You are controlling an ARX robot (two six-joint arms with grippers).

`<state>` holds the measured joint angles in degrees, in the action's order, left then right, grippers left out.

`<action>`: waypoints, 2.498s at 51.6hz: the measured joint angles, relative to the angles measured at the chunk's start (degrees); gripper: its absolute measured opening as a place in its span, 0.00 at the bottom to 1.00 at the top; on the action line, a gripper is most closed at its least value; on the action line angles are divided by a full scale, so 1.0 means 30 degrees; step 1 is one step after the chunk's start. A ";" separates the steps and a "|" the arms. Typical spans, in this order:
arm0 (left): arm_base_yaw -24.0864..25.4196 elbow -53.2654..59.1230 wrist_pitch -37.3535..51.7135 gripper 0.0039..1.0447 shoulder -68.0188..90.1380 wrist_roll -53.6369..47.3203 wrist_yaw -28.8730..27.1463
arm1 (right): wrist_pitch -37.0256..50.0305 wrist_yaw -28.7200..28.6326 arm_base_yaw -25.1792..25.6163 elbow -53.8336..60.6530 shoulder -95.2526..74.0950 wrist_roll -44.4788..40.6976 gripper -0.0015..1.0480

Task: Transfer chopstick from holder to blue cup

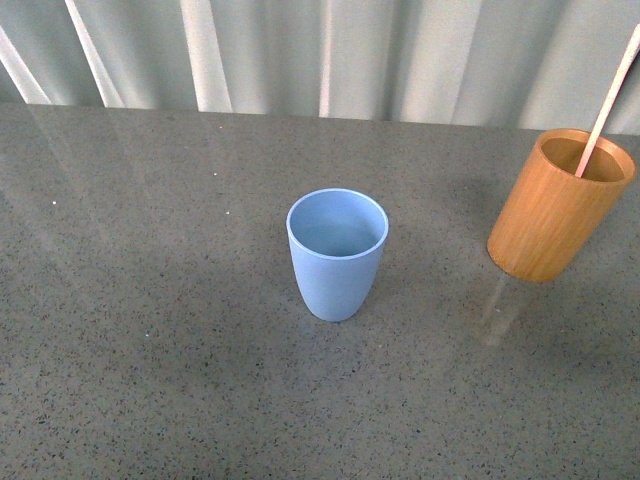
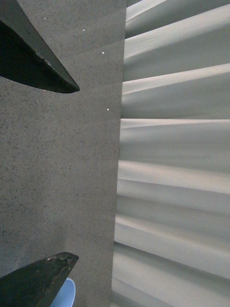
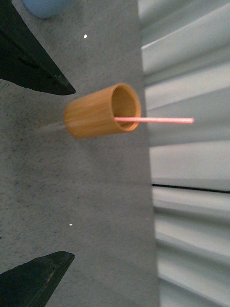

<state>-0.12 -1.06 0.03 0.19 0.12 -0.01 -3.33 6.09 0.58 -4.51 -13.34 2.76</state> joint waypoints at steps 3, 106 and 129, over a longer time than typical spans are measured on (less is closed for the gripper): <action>0.0000 0.0000 0.0000 0.94 0.0000 0.0000 0.0007 | 0.2193 -0.0219 0.0517 -0.0102 -0.2929 -0.0051 0.90; 0.0000 0.0000 0.0000 0.94 0.0000 0.0000 0.0000 | 1.9664 -0.2747 -0.1479 -1.4804 -3.4192 0.0233 0.15; 0.0000 0.0000 0.0000 0.94 0.0000 0.0007 0.0000 | 1.9737 -0.2127 -0.2506 -1.3151 -3.0607 -0.0736 0.03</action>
<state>-0.12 -1.06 0.03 0.19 0.14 -0.01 55.88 -0.30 -6.94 -43.97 -105.16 0.56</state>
